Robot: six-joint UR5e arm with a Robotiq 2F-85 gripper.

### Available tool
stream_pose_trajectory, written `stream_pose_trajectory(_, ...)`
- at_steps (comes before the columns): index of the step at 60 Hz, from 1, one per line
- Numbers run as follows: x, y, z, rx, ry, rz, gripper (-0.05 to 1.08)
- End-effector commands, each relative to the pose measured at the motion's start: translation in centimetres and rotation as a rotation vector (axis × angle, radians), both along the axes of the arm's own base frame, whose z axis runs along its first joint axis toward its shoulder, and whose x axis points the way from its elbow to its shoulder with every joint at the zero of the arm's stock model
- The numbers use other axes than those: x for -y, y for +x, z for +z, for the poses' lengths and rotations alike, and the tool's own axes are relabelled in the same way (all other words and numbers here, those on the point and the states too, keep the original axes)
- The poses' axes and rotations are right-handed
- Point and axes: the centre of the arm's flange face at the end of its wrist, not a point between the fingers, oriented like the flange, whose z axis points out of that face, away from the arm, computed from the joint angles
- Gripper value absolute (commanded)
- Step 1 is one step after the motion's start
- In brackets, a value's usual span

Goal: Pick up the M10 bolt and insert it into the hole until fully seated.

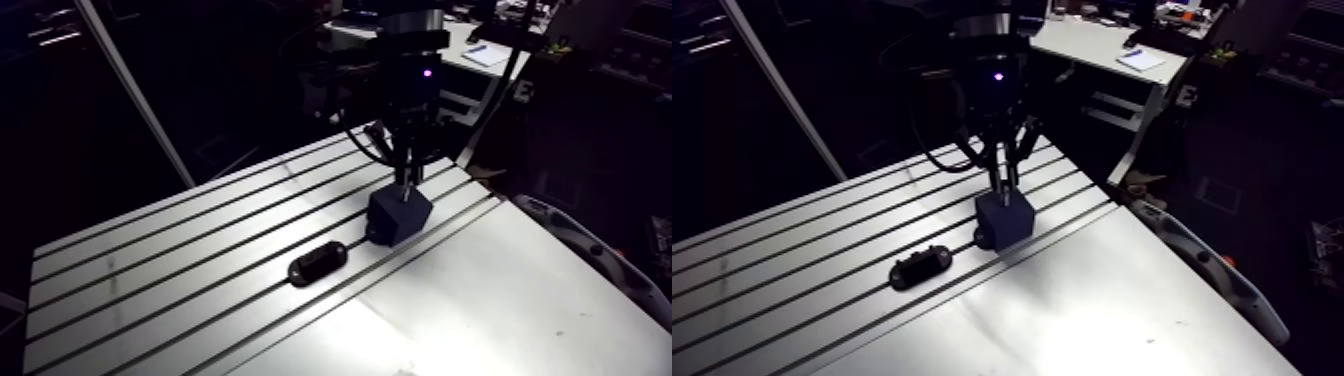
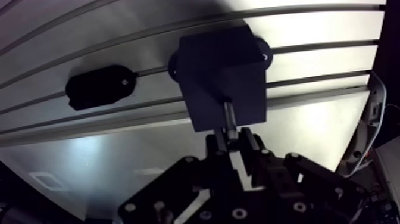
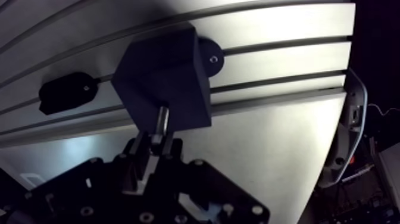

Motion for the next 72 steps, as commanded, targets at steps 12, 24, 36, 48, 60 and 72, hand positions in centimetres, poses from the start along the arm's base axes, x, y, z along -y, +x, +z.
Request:
stream_pose_trajectory(12, -0.06, 0.02, -0.12, 0.003, 0.003, 0.002, 1.08)
stream_pose_trajectory(24, -0.02, -0.11, -0.29, -0.002, 0.005, 0.003, 1.08)
stream_pose_trajectory(36, -0.05, -0.16, -0.24, -0.004, 0.006, 0.003, 1.08)
stream_pose_trajectory(48, -0.04, -0.17, -0.23, -0.004, 0.006, 0.001, 1.08)
stream_pose_trajectory(60, -0.05, -0.19, 0.02, -0.007, 0.006, 0.002, 1.08)
stream_pose_trajectory(72, -0.16, -0.28, 0.45, -0.014, 0.007, 0.001, 1.08)
